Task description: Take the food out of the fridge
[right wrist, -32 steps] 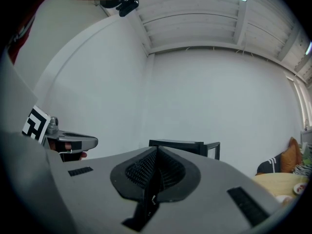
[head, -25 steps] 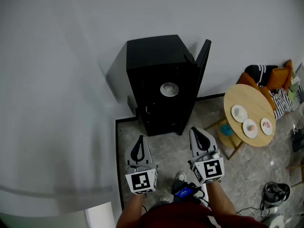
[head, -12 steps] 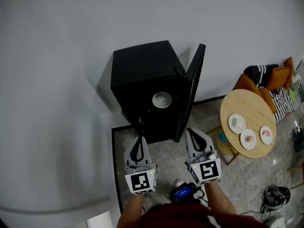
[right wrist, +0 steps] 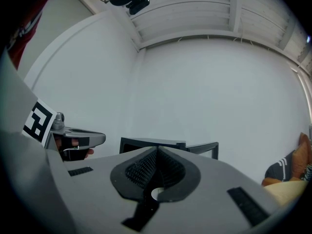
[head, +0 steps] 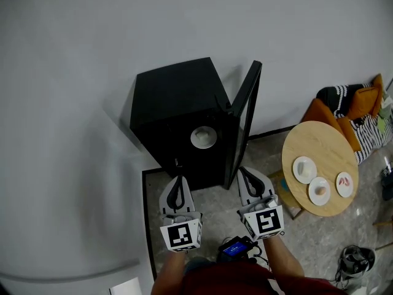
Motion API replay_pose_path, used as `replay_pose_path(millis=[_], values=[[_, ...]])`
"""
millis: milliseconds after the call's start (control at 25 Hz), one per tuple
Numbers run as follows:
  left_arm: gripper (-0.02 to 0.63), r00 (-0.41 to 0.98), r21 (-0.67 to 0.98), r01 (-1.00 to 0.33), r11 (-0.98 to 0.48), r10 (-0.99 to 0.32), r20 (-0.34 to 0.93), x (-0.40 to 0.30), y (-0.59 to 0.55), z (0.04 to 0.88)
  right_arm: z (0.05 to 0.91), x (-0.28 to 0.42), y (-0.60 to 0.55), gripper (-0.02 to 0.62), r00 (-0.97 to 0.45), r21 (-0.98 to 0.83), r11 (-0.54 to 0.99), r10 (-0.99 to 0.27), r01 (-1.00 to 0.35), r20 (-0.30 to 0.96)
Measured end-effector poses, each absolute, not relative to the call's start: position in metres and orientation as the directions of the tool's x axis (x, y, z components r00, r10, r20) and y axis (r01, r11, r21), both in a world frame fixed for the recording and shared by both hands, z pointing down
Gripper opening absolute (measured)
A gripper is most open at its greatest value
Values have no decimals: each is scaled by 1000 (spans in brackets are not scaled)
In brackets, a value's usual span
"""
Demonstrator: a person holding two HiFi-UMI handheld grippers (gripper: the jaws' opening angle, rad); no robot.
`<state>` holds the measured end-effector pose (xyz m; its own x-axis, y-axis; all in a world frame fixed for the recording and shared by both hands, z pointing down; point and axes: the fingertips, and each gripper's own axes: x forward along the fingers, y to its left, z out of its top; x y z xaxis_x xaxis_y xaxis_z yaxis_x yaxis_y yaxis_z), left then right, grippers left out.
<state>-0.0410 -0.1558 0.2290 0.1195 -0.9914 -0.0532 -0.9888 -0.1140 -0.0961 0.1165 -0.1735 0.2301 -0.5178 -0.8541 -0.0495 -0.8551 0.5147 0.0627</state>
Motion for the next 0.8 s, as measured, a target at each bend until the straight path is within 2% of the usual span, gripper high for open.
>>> replay_pose_path(millis=[800], values=[[14, 142, -93, -986, -135, -987, -76, -95, -146, 223, 216, 54, -167, 22, -513, 78, 508, -855, -858, -75]])
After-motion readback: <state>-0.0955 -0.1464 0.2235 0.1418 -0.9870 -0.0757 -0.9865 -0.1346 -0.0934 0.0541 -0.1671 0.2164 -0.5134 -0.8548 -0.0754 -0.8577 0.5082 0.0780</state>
